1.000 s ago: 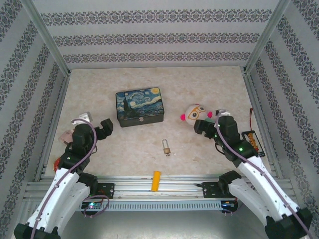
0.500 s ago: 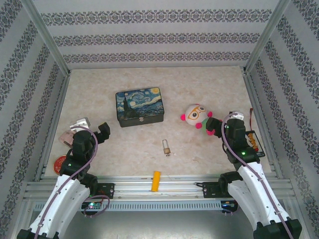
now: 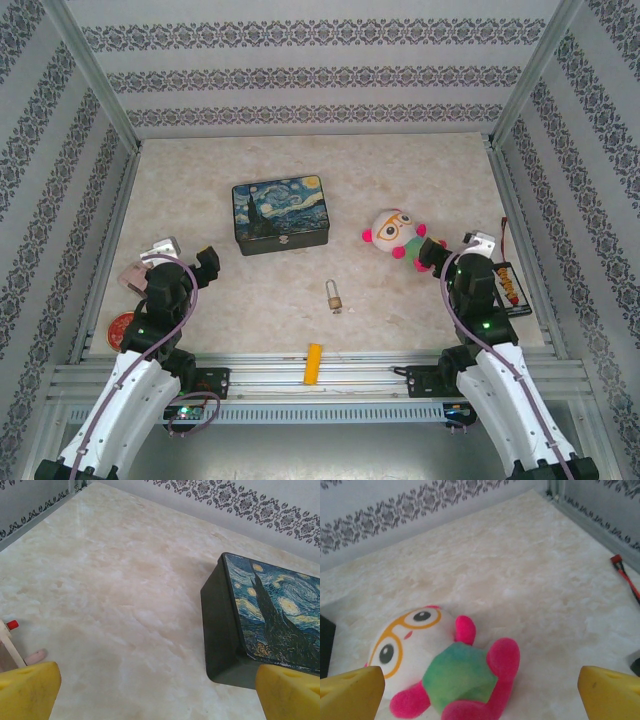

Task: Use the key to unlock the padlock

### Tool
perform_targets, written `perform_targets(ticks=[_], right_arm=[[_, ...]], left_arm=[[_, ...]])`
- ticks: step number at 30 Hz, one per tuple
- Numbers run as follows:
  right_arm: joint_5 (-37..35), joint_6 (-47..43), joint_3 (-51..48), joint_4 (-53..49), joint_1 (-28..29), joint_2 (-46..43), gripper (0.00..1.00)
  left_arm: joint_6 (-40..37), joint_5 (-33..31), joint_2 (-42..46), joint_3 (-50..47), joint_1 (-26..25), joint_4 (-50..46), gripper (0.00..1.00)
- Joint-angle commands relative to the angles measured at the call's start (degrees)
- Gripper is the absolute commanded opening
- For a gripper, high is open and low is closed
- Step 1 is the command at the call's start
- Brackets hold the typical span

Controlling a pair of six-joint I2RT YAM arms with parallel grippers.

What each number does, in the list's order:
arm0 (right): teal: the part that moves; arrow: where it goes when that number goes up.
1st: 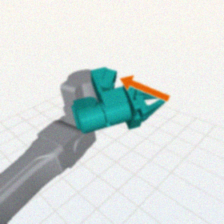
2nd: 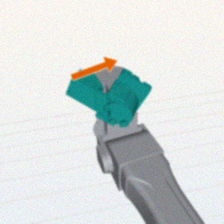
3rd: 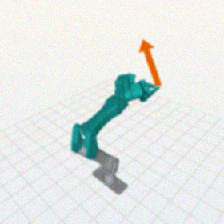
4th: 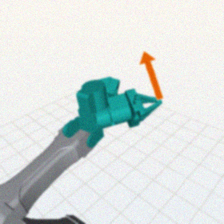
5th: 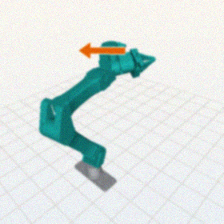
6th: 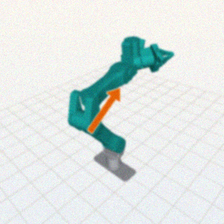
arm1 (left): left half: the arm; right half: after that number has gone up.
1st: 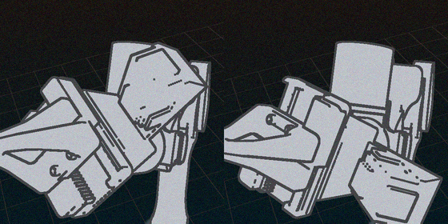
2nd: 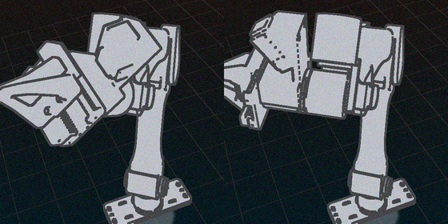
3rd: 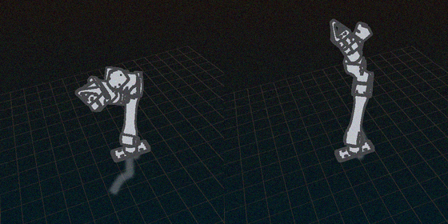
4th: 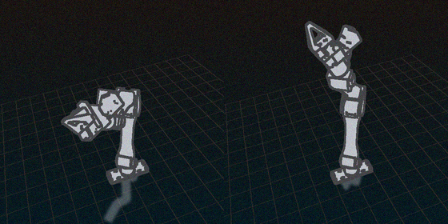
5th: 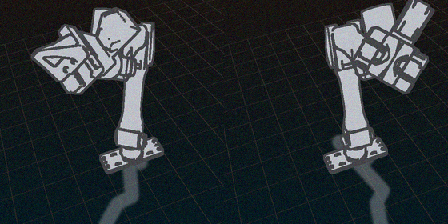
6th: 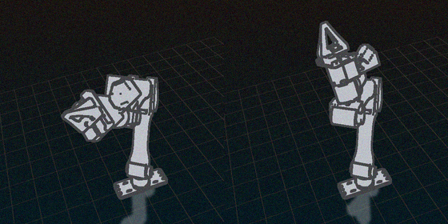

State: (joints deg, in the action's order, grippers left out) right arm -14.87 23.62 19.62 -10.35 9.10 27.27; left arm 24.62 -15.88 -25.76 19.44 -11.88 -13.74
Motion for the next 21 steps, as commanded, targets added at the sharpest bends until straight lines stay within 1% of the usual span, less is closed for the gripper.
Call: perform_targets(ticks=[1, 7, 11, 14, 17, 21], right_arm=[[-5.1, 0.5, -3.7, 4.3, -0.4, -3.4, 0.98], [-5.2, -2.0, -7.5, 8.3, -0.3, -8.3, 0.98], [-4.8, -4.7, -7.5, 10.0, -0.3, -7.2, 0.98], [-4.1, -6.1, -7.0, 11.2, -0.3, -5.2, 0.98], [-3.9, -7.2, -6.4, 13.0, -0.3, -2.8, 0.98], [-3.4, -8.2, -6.2, 16.5, -0.3, 0.8, 0.98]], left_arm=[[-1.1, -1.5, 0.6, -0.6, 0.7, 1.8, 0.99], [-1.5, -3.1, 0.6, -1.7, 0.7, 2.9, 0.99], [-2.9, -5.2, 0.5, -3.3, 0.8, 6.5, 0.99], [-4.1, -7.2, 0.0, -4.8, 0.7, 10.9, 0.99], [-9.3, -7.7, -2.0, -6.3, 0.7, 18.6, 0.99], [-18.4, -9.5, -8.4, -7.5, 1.0, 31.3, 0.99]])
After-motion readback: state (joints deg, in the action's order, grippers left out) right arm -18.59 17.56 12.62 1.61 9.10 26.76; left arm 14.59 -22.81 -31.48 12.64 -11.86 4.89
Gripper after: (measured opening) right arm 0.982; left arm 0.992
